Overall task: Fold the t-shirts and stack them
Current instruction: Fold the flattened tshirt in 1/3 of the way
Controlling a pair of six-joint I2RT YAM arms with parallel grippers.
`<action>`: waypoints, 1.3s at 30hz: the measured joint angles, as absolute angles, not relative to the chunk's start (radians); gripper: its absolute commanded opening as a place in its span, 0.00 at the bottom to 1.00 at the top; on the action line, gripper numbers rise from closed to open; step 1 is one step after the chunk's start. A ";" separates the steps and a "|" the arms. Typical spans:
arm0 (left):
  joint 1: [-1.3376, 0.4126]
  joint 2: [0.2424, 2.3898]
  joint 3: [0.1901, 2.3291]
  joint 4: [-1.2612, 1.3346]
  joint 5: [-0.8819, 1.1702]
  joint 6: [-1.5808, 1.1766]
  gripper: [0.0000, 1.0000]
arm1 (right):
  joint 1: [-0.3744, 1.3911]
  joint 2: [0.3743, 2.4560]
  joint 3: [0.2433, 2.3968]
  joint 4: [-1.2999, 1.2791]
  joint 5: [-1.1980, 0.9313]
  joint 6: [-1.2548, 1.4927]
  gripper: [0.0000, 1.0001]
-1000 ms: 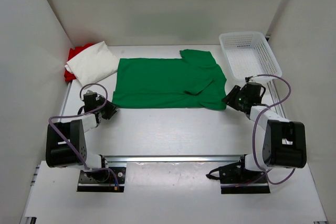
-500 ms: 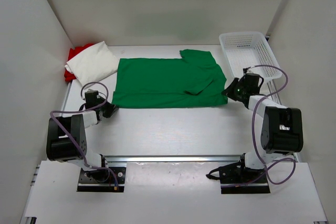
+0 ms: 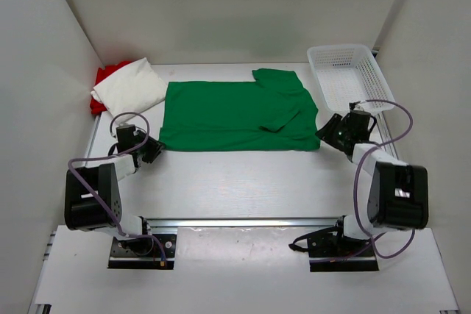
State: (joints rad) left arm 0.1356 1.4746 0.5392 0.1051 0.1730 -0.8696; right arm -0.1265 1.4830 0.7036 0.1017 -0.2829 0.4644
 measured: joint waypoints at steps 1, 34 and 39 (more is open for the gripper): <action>0.135 1.464 0.537 0.105 0.173 -0.870 0.49 | -0.125 1.440 0.666 0.107 -0.279 0.472 0.29; 0.207 1.363 0.421 0.060 0.222 -0.850 0.00 | -0.261 1.109 0.309 0.018 -0.358 0.626 0.00; 0.216 1.149 0.344 -0.105 0.229 -0.793 0.00 | -0.304 0.794 0.252 -0.233 -0.350 0.633 0.00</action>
State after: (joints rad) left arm 0.2165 1.1492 0.3439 -0.1047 0.2295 -0.7933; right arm -0.3042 0.7940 0.2523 -0.2333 -0.3496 0.6327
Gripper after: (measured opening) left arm 0.035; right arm 0.030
